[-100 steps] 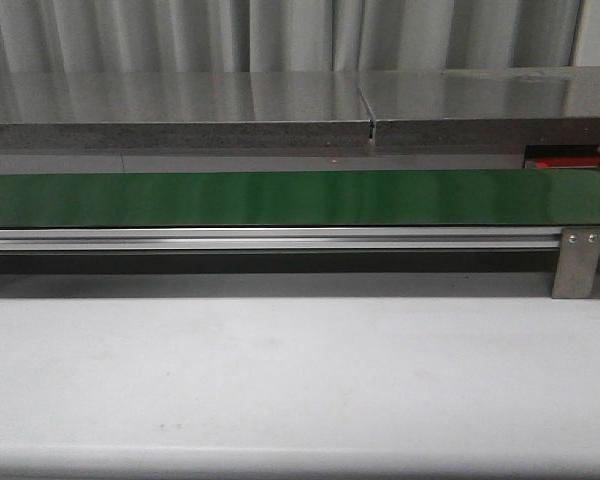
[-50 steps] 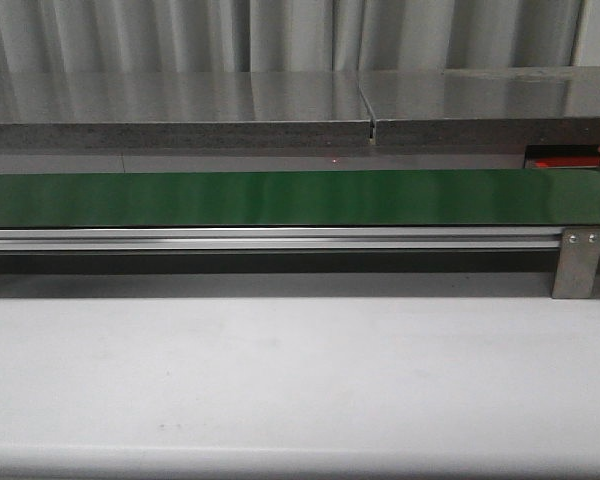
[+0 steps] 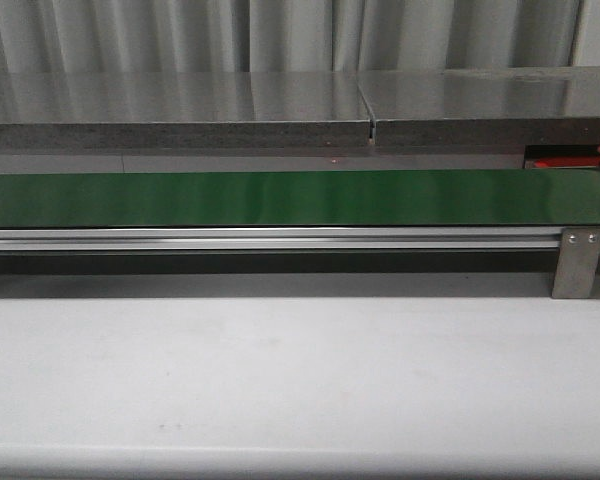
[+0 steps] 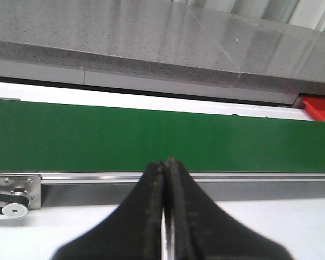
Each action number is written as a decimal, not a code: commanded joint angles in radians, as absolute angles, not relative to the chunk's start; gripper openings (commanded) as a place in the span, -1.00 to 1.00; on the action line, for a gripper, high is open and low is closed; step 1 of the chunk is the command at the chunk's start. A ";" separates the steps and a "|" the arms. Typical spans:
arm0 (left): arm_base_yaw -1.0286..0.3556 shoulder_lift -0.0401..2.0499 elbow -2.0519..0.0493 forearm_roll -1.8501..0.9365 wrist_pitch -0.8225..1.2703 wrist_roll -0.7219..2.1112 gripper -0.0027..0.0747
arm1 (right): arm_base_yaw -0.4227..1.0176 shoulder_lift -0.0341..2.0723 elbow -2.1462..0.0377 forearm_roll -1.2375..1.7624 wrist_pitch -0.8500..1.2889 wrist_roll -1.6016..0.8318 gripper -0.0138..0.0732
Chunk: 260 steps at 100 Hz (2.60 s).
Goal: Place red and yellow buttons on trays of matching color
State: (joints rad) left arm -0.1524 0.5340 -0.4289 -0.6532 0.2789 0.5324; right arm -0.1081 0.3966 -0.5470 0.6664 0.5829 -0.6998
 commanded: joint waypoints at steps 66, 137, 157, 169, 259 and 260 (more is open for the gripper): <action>-0.161 0.535 -0.457 -0.672 0.220 0.534 -0.98 | 0.047 -0.005 -0.124 0.007 0.084 0.011 -0.84; -0.161 0.535 -0.457 -0.672 0.220 0.534 -0.98 | 0.047 -0.012 0.008 0.006 -0.062 0.020 -0.84; -0.161 0.535 -0.457 -0.672 0.220 0.534 -0.98 | 0.047 -0.012 0.008 0.006 -0.062 0.020 -0.84; -0.161 0.535 -0.457 -0.672 0.220 0.534 -0.98 | 0.047 -0.012 0.008 0.006 -0.062 0.020 -0.84; -0.118 0.262 -0.278 -0.042 0.029 0.117 -0.98 | 0.047 -0.012 0.008 0.006 -0.062 0.020 -0.84; -0.115 0.250 -0.274 -0.013 0.029 0.084 -0.98 | 0.047 -0.012 0.008 0.006 -0.062 0.020 -0.84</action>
